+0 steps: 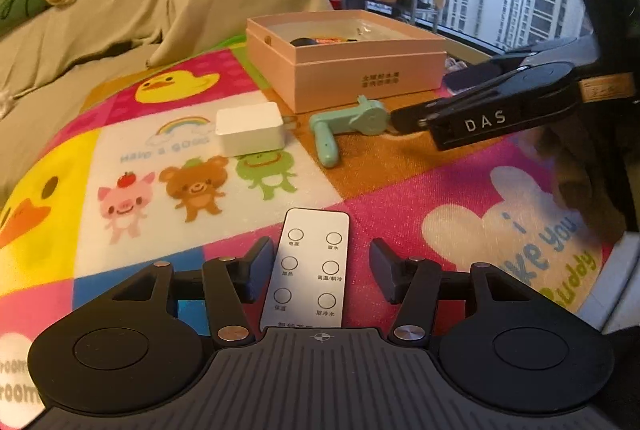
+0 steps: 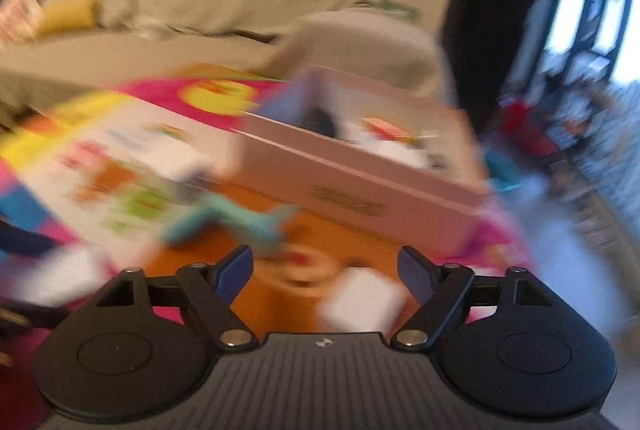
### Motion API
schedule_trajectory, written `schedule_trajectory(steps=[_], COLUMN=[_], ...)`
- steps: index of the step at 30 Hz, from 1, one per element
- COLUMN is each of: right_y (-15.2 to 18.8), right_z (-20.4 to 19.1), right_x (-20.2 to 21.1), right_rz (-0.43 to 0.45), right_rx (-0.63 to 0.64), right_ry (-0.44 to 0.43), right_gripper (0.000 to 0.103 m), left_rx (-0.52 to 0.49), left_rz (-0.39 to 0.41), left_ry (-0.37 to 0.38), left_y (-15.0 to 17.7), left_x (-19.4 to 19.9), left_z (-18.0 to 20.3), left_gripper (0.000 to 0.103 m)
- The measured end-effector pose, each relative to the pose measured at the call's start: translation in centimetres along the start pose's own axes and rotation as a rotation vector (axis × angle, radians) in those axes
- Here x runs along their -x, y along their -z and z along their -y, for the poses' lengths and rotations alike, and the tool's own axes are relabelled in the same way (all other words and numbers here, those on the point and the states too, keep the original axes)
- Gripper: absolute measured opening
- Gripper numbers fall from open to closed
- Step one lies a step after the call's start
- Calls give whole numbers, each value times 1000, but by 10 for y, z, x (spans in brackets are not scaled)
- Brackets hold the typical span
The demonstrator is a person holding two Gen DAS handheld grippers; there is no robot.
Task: Organize rigid objects
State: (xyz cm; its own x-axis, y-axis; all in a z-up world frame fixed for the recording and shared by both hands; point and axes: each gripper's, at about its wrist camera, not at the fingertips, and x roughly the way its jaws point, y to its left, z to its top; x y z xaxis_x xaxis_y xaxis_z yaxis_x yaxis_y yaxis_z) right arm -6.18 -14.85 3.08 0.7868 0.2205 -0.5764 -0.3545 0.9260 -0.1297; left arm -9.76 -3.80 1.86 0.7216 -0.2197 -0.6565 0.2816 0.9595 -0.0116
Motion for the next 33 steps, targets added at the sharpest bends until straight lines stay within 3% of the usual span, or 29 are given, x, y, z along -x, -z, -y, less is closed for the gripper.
schedule_trajectory(steps=[3,6,12,14,16,17,18,20,21,28,29,32,33], right_y=[-10,-21,-25,-19,-14,-13,-11,-10,-10,-4,-2,3,4], right_z=[-13,-30,-41,-37,-33,-31,-28,-23,-18,10,9,0,-4], right_x=[-4,-22,-58,-54,-43,-36,-27,-10,-3,20,18,11,9], right_rz=[-11,-20,-125,-117,-96,-78,-53,-23,-17,-1,-3,-18,-16], right_rx=[-108,-174,-172,-168,-145,-126,-102,-53,-45,-99,-95,-61,-43], right_ry=[-82,-49,-23,-35,-48,-54,-54,-51,-61,-85,-79,-74,-73], right_gripper=[83,83,81,79,73,67,48,26,22,22,29,62,62], left_rx=[18,31,44,58,71,79,80,75,70,14,9,17,20], left_rz=[14,10,0,17,38,50,57,58,54,33,32,31,31], left_ry=[-10,-21,10,-11,-4,3,6,3,2,-19,-18,-2,-8], left_y=[3,4,4,6,9,11,12,11,10,4,4,4,3], left_x=[1,3,6,8,9,10,10,10,9,4,3,4,3], left_z=[1,4,-2,-4,-7,-9,-10,-9,-8,3,3,-2,-3], left_gripper=[57,57,56,45,44,44,44,44,44,44,44,44,44])
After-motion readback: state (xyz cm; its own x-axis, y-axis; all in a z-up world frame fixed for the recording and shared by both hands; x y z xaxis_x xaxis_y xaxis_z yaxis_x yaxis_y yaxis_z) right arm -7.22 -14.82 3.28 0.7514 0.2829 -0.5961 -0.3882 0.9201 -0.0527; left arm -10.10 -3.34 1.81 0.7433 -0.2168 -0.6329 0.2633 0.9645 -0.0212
